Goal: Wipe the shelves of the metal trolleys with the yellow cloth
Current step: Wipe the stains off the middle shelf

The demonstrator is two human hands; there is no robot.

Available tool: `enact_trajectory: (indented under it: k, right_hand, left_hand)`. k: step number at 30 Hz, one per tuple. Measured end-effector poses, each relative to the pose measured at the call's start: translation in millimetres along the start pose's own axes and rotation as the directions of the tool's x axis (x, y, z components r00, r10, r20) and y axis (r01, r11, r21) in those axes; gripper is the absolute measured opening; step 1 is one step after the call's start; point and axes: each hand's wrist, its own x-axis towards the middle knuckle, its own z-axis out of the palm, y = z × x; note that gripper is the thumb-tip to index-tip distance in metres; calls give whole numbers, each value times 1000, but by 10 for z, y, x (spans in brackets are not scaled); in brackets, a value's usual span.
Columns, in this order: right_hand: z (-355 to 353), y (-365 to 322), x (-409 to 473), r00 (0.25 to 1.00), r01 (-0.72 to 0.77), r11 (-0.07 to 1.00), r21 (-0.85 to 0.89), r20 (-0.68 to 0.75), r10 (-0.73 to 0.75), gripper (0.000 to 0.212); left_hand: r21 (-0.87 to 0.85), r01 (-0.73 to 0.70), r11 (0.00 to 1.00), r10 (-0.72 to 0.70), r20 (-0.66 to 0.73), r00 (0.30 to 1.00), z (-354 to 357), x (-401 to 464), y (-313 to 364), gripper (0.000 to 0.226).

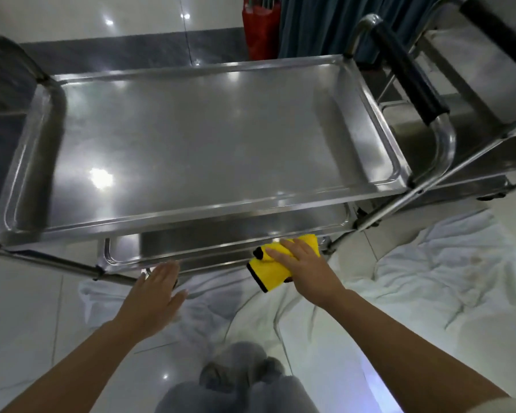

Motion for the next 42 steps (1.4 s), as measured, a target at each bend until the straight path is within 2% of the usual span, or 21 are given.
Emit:
enact_trajectory:
  k: [3, 7, 12, 14, 16, 19, 22, 24, 27, 30, 33, 37, 40, 42]
  right_hand:
    - [349, 285, 284, 993, -67, 996, 56, -94, 72, 81]
    - [975, 677, 848, 972, -77, 994, 83, -215, 93, 78]
    - [1798, 906, 1657, 980, 4, 998, 64, -201, 9, 74]
    - [2077, 835, 1861, 968, 51, 999, -16, -245, -54, 67]
    - [2290, 778, 1965, 916, 81, 991, -106, -383, -116, 59]
    - [2371, 899, 2042, 900, 69, 988, -140, -418, -122, 63]
    - [2263, 1170, 1999, 922, -8, 995, -104, -385, -32, 53]
    - [2157, 1409, 1924, 925, -129, 991, -43, -366, 105, 51]
    - [2058, 1724, 1855, 892, -343, 938, -51, -329, 309, 55]
    - [2066, 1658, 2031, 859, -423, 906, -29, -332, 390, 58]
    - [2128, 1299, 2385, 885, -350, 933, -89, -358, 298, 59]
    - [2253, 844, 2726, 944, -108, 979, -176, -327, 45, 58]
    - [2223, 980, 2745, 943, 34, 985, -168, -321, -88, 57]
    - [2126, 1279, 2690, 938, 28, 987, -159, -338, -80, 58]
  left_hand:
    - [71, 15, 997, -14, -8, 1000, 256, 456, -34, 68]
    - [112, -30, 993, 52, -203, 978, 695, 1272, -122, 73]
    - [50, -126, 991, 136, -378, 916, 1252, 2190, -135, 99]
    - [97, -170, 981, 196, -440, 877, 1402, 2449, -85, 86]
    - [156, -186, 970, 238, -465, 853, 1557, 2638, -36, 75]
    - [217, -181, 959, 269, -506, 820, 1760, 2795, -11, 82]
    - [187, -127, 974, 212, -570, 794, 1924, 2870, -74, 86]
    - [196, -95, 976, 194, -583, 789, 1981, 2902, -142, 87]
    - [196, -68, 978, 171, -576, 800, 2005, 2896, -155, 93]
    - [192, -51, 980, 156, -586, 795, 2003, 2911, -153, 98]
    - [189, -50, 981, 155, -596, 788, 2002, 2929, -166, 97]
    - [200, 1, 980, 125, -614, 780, 2014, 2947, -143, 105]
    - [159, -11, 987, 104, -589, 802, 2002, 2955, -161, 104]
    - [150, -10, 989, 94, -570, 816, 1984, 2948, -165, 101]
